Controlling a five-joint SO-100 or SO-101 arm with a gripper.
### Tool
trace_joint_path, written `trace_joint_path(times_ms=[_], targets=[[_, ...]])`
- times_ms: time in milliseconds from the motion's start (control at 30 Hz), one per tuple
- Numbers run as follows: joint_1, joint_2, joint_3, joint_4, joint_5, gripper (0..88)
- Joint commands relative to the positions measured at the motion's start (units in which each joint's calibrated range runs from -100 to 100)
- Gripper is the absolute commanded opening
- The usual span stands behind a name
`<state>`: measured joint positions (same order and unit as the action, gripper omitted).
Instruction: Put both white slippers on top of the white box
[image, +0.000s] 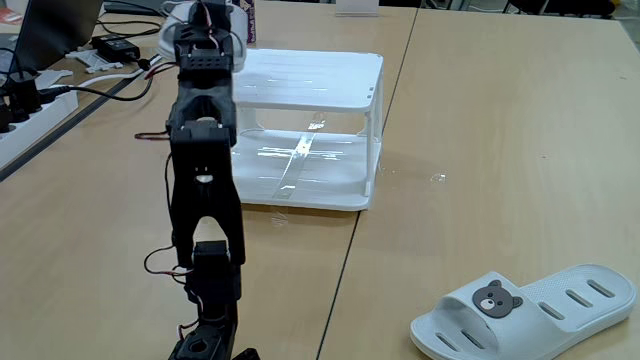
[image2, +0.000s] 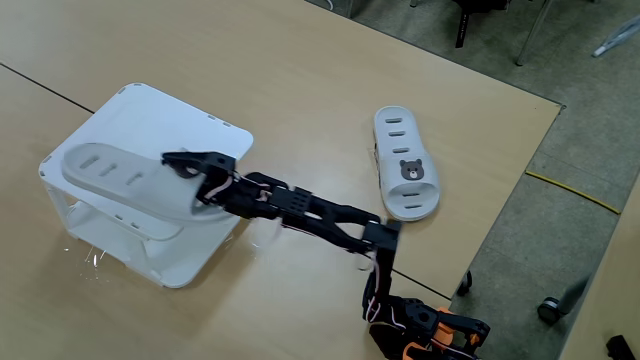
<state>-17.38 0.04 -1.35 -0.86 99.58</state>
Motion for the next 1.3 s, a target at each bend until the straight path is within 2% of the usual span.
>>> trace_joint_path(times_ms=[0,500,833,1033,1267], targets=[[2.58,8.84,-19.99,-0.35,0.42,0.8],[4.88,36.35,-50.12,-0.35,0.42,0.8],[5.04,39.46,-52.64,-0.44,0.42,1.2],[5.12,38.96,-52.82,-0.44,0.42,17.9],[5.12,36.85,-52.19,-0.35,0.42,18.5]])
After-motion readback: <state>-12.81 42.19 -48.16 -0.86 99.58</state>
